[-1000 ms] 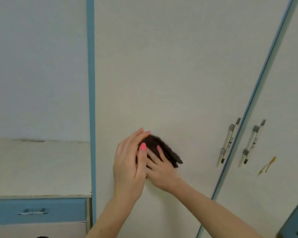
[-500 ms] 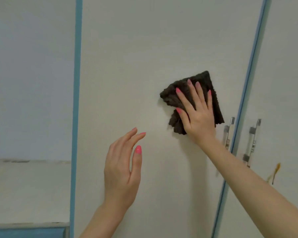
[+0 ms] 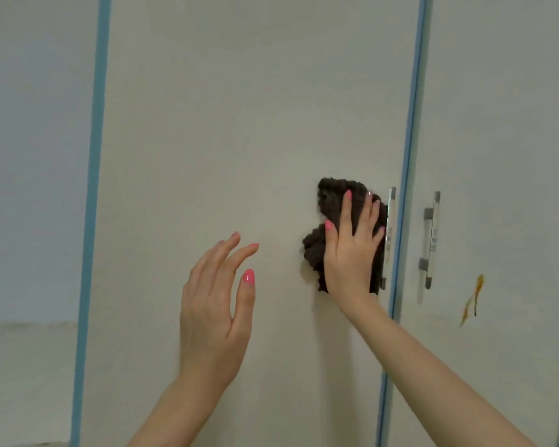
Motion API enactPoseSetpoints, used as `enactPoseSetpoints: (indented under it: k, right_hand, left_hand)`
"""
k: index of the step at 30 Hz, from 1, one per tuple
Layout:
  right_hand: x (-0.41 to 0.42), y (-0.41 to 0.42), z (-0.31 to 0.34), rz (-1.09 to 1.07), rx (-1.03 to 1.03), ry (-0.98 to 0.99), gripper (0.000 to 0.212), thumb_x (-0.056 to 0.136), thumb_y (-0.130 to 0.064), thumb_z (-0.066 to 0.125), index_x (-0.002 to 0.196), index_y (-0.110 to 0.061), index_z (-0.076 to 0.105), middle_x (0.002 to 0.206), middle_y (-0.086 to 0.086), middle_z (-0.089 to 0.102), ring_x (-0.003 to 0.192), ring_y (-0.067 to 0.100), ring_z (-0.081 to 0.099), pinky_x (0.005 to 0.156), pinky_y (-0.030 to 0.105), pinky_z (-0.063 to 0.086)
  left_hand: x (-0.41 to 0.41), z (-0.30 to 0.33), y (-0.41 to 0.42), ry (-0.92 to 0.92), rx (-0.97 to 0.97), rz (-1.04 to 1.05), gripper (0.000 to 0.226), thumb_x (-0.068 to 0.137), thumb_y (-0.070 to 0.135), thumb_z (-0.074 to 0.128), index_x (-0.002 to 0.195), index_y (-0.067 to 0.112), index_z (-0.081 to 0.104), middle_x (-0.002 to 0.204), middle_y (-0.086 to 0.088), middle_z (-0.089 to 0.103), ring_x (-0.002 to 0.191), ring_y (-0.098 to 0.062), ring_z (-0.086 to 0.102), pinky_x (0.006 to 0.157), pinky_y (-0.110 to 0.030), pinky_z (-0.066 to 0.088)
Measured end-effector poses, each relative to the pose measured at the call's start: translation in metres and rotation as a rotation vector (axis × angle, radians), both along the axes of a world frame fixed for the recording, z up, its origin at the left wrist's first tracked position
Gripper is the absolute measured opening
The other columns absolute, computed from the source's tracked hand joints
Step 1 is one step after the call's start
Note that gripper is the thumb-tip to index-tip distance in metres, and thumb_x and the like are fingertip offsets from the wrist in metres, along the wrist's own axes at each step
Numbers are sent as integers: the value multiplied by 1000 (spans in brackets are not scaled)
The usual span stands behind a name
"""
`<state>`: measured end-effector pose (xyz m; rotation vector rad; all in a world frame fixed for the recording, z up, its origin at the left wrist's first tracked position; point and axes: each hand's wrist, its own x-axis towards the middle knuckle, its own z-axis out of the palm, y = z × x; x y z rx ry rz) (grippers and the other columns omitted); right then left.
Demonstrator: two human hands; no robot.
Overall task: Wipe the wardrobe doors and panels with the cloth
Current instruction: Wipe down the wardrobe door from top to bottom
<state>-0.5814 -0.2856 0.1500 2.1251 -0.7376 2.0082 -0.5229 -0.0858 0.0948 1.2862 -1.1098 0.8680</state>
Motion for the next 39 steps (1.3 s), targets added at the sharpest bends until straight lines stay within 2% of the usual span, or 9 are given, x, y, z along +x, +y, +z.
enactPoseSetpoints:
  k: [7, 11, 17, 23, 26, 30, 33, 36, 39]
  right_hand:
    - [-11, -18, -114, 25, -262, 85, 50, 101, -29, 33, 149, -16, 28, 157, 15, 23, 148, 30, 14, 119, 52, 9]
    - [-27, -33, -183, 23, -277, 134, 51, 104, -40, 22, 149, -17, 27, 157, 12, 24, 147, 26, 14, 119, 48, 8]
    - [-42, -40, -139, -48, -119, 199, 58, 99, -48, 15, 152, -26, 5, 162, 7, 5, 149, 23, -5, 121, 49, 3]
    - [-31, -36, -130, 22, -15, 90, 55, 101, -46, 22, 152, -30, 10, 162, 5, 7, 149, 20, -8, 120, 49, -2]
    - [-14, -18, -185, 13, -91, 46, 59, 97, -51, 20, 152, -29, 17, 161, 5, 11, 149, 21, 2, 120, 49, 2]
    - [6, 6, -277, -16, -359, 288, 56, 101, -52, 19, 152, -30, 22, 160, 7, 17, 148, 28, 12, 115, 52, 10]
    - [1, 4, -229, -54, -447, 368, 54, 99, -60, 15, 150, -44, 13, 162, 3, 8, 149, 24, 2, 117, 52, 4]
    - [13, 17, -160, -37, -265, 296, 57, 91, -69, 9, 145, -55, 1, 162, -2, -8, 147, 17, -17, 118, 49, -12]
    - [39, 36, -159, -95, -196, 136, 59, 93, -64, 14, 149, -45, 11, 162, 2, 5, 149, 25, -3, 118, 56, -1]
  left_hand:
    - [8, -38, -13, -188, 7, 86, 38, 93, 36, 33, 125, 29, 52, 138, 7, 46, 132, -11, 33, 106, -23, 21]
    - [17, -69, -10, -247, -30, 190, 42, 92, 40, 30, 127, 28, 50, 139, 5, 46, 134, -14, 31, 106, -28, 21]
    - [17, -125, 5, -240, -49, 208, 43, 90, 45, 28, 126, 32, 49, 139, 7, 45, 134, -10, 28, 104, -26, 21]
    - [20, -124, 26, -261, -71, 223, 41, 91, 46, 28, 126, 36, 48, 139, 12, 44, 133, -6, 27, 104, -26, 21]
    - [24, -133, 34, -235, -88, 216, 41, 91, 46, 28, 126, 36, 48, 138, 12, 45, 133, -5, 28, 103, -26, 21]
    - [36, -150, 39, -226, -38, 248, 42, 91, 47, 27, 126, 37, 47, 138, 11, 45, 133, -5, 28, 104, -26, 20]
    - [39, -150, 39, -225, -22, 251, 41, 91, 45, 28, 126, 36, 48, 138, 11, 46, 132, -5, 29, 104, -24, 20]
    - [38, -154, 36, -212, -32, 232, 41, 91, 45, 29, 126, 36, 47, 137, 13, 45, 133, -5, 29, 104, -24, 20]
    - [41, -167, 33, -172, -57, 197, 40, 91, 44, 29, 126, 37, 47, 137, 15, 44, 133, -2, 29, 104, -25, 22]
